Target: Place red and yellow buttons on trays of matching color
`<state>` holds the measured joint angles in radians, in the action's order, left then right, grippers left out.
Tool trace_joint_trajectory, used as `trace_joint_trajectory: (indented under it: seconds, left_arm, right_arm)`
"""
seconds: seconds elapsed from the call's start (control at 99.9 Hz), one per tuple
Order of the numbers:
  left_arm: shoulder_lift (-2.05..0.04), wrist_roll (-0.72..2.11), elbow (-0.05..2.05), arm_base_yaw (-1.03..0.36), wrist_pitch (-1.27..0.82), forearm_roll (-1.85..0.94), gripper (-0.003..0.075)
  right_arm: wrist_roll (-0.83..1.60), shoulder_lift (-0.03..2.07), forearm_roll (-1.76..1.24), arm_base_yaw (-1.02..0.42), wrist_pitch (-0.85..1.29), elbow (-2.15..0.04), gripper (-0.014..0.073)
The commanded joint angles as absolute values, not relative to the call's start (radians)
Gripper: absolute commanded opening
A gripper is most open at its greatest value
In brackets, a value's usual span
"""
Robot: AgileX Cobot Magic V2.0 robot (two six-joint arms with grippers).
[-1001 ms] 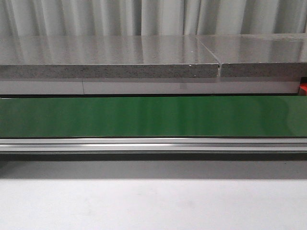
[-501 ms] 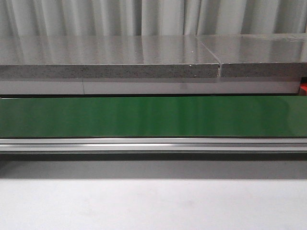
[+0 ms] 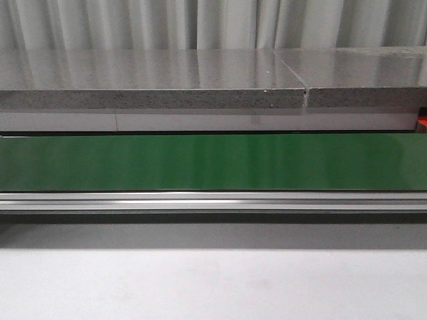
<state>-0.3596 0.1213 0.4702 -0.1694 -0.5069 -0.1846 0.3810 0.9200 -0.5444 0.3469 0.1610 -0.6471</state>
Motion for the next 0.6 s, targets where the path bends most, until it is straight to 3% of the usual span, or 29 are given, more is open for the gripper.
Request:
trace_joint_trajectory:
  seconds: [0.0,0.29,0.591]
  left_arm:
    - [-0.365,0.121,0.498,-0.177,-0.436,-0.199,-0.0019]
    - [-0.365,0.121,0.498,-0.177,-0.436,-0.199,-0.0019]
    - [-0.365,0.121,0.498,-0.177,-0.436,-0.199,-0.0019]
  right_arm:
    - [0.434,0.861,-0.554,0.271,0.097,-0.672,0.0594]
    - [0.602,0.687,-0.552,0.058,0.226,-0.667,0.0594]
    - [0.612,0.479,-0.554,0.038,0.328,-0.544,0.0593]
